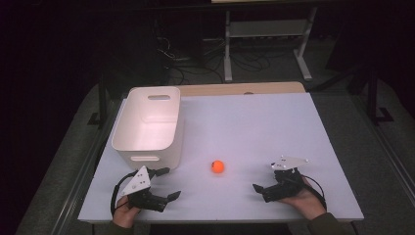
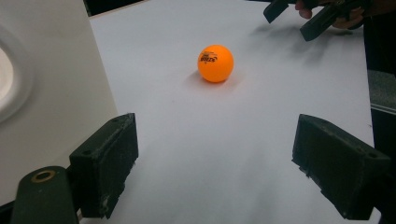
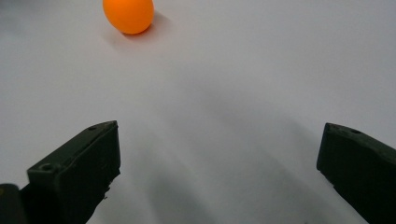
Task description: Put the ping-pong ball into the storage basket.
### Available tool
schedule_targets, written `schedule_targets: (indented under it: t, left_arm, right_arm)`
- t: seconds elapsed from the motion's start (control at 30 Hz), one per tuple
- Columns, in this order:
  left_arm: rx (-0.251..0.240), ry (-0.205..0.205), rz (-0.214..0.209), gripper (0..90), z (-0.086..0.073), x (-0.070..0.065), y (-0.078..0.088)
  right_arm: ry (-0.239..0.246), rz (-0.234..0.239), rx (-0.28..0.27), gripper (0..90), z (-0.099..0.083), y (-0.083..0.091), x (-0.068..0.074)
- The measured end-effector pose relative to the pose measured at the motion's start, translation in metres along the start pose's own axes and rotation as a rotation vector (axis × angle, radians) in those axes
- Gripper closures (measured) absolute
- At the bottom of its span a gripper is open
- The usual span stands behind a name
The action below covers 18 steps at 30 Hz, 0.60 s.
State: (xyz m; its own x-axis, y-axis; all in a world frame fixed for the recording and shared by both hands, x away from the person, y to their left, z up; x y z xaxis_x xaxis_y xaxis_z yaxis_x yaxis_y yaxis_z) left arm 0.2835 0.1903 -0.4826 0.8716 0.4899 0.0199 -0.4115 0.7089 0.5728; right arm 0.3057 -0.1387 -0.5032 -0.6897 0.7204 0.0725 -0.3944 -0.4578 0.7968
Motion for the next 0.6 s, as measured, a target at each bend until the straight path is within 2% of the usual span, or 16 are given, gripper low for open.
schedule_targets:
  t: [0.6]
  left_arm:
    - [-0.006, -0.002, -0.003, 14.1, 0.0001, -0.0003, 0.0006]
  right_arm:
    - [-0.025, 0.013, -0.017, 0.0, 0.0051, 0.0021, -0.0019]
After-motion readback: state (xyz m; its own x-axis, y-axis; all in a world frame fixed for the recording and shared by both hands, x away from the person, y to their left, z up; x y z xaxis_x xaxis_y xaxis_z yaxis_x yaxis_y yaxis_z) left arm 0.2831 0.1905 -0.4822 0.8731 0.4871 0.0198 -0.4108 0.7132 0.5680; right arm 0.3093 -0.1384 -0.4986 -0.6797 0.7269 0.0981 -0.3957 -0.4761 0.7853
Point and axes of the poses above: each handheld gripper's, and its own axes: y roughly backward along the jaws, z roughly out of its top, x roughly to its left, the point moved 8 cm from there along -y, roughly forward along the jaws, and after that the axes turned 12 degrees about x, right-handed, at the moved point
